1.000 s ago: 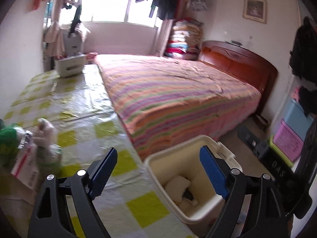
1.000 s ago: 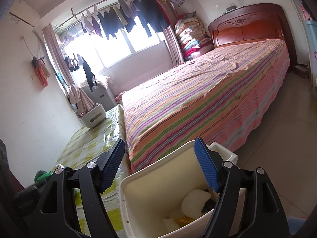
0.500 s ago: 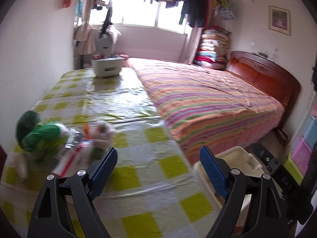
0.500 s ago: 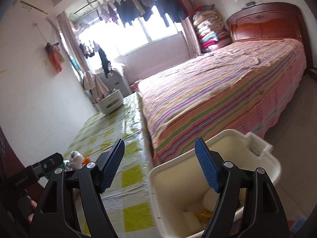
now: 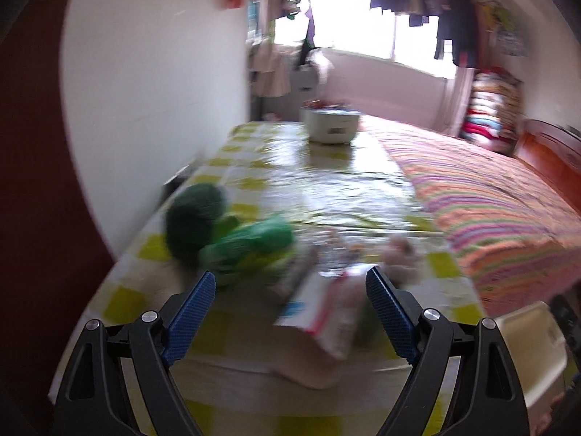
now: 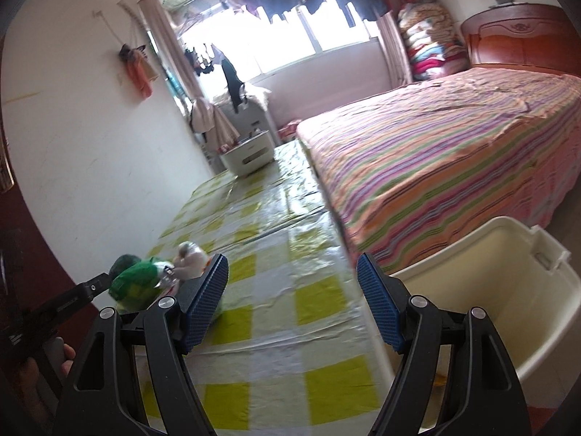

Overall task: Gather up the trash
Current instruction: 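Move both tools back toward the remaining items on the table, then grasp the white rolled bundle with the left tool, then grasp the clear bag holding a green bottle with the right tool while the left tool holds the bundle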

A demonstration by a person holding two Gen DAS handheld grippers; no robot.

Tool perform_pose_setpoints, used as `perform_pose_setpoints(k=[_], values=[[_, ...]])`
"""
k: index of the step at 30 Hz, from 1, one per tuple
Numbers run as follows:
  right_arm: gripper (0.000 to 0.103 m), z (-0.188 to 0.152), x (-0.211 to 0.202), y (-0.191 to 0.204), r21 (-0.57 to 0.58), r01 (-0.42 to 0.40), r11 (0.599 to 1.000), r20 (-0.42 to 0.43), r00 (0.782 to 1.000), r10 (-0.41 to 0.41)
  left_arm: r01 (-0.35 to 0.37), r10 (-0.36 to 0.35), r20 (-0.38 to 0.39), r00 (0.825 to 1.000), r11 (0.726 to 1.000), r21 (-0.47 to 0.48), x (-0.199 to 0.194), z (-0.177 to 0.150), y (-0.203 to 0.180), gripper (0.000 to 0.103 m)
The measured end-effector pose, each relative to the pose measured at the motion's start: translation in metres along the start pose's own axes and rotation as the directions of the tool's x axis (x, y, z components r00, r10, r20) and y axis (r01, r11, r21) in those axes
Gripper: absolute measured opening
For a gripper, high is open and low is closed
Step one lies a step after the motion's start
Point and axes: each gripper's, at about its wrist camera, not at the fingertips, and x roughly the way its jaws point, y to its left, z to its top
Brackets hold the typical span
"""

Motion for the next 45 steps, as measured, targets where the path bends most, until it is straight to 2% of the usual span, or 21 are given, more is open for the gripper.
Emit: perform_pose_setpoints(k=[5,8,11,15,20,25,29,31,33,35,39,45], values=[[0.073,-0.007,0.012,0.020,-0.019,-0.040,0.999,-0.033,0.999,0.039,-0.126,0.119,-0.086,0.989,0.989,-0.082,0.028,-0.002,0.049,0.083],[0.073,-0.009,0.017,0.030,-0.033,-0.056,0.998,-0.048,0.997,0.054,-0.166,0.151,-0.140,0.979,0.981,-0.102,0.045,-0.004,0.069,0.083],[0.073,-0.013,0.023,0.036,-0.034,-0.069,0.997,-0.064,0.996,0.066,-0.176,0.143,-0.224,0.964,0.975,-0.135,0.068,-0.008,0.085,0.083],[0.073,-0.011,0.038,0.052,-0.056,-0.099,0.993,-0.101,0.991,0.093,-0.207,0.159,-0.277,0.948,0.966,-0.154,0.087,-0.010,0.098,0.083],[0.073,-0.009,0.051,0.074,-0.121,-0.137,0.983,-0.137,0.983,0.120,-0.245,0.183,-0.316,0.931,0.955,-0.169,0.105,-0.010,0.108,0.083],[0.073,-0.017,0.057,0.078,-0.130,-0.158,0.979,-0.171,0.976,0.135,-0.259,0.183,-0.365,0.913,0.951,-0.172,0.126,-0.011,0.113,0.082],[0.073,-0.018,0.066,0.086,-0.152,-0.171,0.973,-0.199,0.970,0.139,-0.261,0.178,-0.372,0.911,0.948,-0.185,0.133,-0.012,0.113,0.082],[0.073,-0.017,0.074,0.090,-0.159,-0.184,0.970,-0.224,0.963,0.146,-0.263,0.185,-0.368,0.911,0.949,-0.174,0.136,-0.012,0.112,0.077],[0.073,-0.018,0.083,0.095,-0.171,-0.190,0.967,-0.246,0.958,0.145,-0.272,0.200,-0.369,0.908,0.950,-0.154,0.139,-0.012,0.111,0.050],[0.073,-0.018,0.092,0.101,-0.195,-0.190,0.962,-0.265,0.955,0.134,-0.278,0.216,-0.357,0.909,0.951,-0.133,0.138,-0.012,0.110,0.036],[0.073,-0.021,0.109,0.108,-0.214,-0.193,0.958,-0.299,0.946,0.124,-0.254,0.190,-0.341,0.921,0.955,-0.153,0.135,-0.012,0.115,0.027],[0.073,-0.026,0.142,0.111,-0.217,-0.176,0.960,-0.364,0.927,0.088,-0.224,0.171,-0.316,0.933,0.965,-0.140,0.123,-0.017,0.114,0.023]])
